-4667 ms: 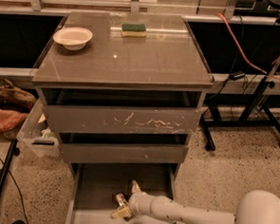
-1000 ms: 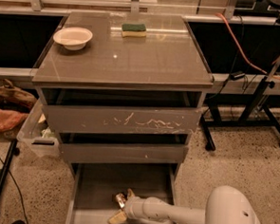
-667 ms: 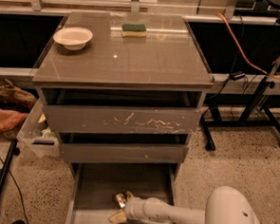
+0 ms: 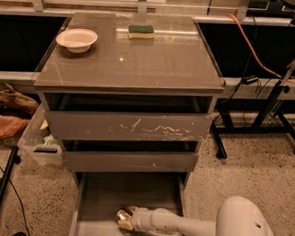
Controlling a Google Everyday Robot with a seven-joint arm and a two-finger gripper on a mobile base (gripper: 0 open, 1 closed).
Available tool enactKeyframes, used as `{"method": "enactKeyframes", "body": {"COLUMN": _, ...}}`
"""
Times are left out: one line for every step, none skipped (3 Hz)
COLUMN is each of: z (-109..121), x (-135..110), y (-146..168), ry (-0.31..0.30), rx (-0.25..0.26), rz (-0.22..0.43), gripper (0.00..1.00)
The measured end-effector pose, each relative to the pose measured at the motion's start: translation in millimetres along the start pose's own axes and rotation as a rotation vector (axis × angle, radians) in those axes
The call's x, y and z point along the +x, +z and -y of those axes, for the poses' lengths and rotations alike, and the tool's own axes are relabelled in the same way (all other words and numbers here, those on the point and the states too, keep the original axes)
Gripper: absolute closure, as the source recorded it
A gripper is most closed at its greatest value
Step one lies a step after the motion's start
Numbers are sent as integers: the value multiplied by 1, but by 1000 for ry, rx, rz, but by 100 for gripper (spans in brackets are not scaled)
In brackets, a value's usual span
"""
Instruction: Pick orange can from bottom drawer and place on counter
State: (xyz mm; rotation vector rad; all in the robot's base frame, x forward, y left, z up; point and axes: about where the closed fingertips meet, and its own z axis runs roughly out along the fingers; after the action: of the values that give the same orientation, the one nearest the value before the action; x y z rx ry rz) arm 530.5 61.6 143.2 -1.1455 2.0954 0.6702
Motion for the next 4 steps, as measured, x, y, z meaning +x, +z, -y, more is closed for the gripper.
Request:
{"method": "enactKeyframes", "body": {"z": 0, "x": 0, "y": 0, "ry": 0, "rx": 0, "rz": 0, "gripper": 84}}
{"method": "enactKeyframes", "body": {"z": -4, "x": -24, "y": -39, "ry": -1, "rx": -3, "rz": 39, "gripper": 100}}
{"method": "enactKeyframes", "body": {"z": -14, "x": -77, "y": -111, "ry": -41, "rx": 14, "rz": 100, "gripper": 100}}
{"method": "enactKeyframes", "body": {"z": -28, "x": -85, "y": -126, "ry": -75, "rx": -2, "rz": 93, "gripper": 100}}
